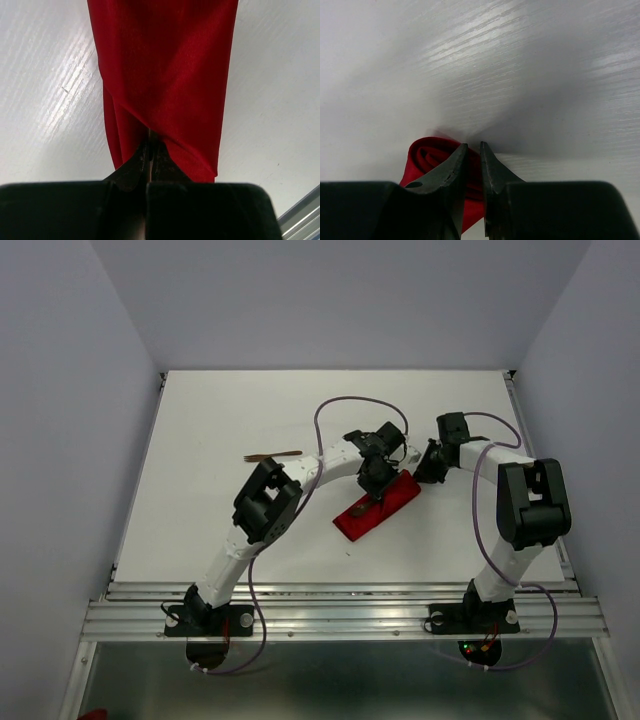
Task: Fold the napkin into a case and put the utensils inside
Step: Stuff the spoon into the folded napkin.
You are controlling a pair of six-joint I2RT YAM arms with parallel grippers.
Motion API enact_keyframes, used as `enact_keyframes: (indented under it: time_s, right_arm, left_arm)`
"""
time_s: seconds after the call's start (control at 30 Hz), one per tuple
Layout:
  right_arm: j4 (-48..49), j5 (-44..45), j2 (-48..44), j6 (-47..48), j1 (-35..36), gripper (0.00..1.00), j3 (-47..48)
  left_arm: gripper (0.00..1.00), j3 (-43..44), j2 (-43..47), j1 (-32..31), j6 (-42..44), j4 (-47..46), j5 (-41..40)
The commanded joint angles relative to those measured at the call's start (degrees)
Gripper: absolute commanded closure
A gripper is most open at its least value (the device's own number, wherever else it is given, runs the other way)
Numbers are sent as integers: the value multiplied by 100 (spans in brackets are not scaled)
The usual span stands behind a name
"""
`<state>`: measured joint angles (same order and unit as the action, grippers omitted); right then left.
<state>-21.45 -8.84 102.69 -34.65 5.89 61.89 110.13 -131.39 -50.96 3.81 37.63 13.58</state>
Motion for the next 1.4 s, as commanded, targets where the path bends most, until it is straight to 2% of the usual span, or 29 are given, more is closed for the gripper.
enact_keyframes:
  time_s: [0.0, 0.77, 0.9, 0.93, 1.03, 1.13, 1.37]
  right_arm:
    - [-61, -12, 5, 99, 97, 78, 157]
    - [-61, 5, 31, 152, 158, 76, 131]
    - [-34, 5, 14, 134, 158, 76, 104]
    - [-43, 14, 5, 143, 158, 76, 95]
    - [-52, 14, 5, 143, 158, 75, 104]
    - [-61, 14, -13, 143, 158, 75, 122]
    - [-131, 32, -135, 161, 158, 73, 139]
  left_arm:
    - [100, 378, -18, -19, 23, 78, 118]
    - [99, 510, 35, -19, 269, 201, -523]
    - [85, 554, 26, -19, 278, 271, -559]
    - [77, 554, 26, -19, 278, 272, -559]
    - [64, 545, 61, -19, 269, 307, -524]
    - [58, 554, 131, -19, 251, 342, -506]
    - [52, 458, 464, -28, 207, 412, -532]
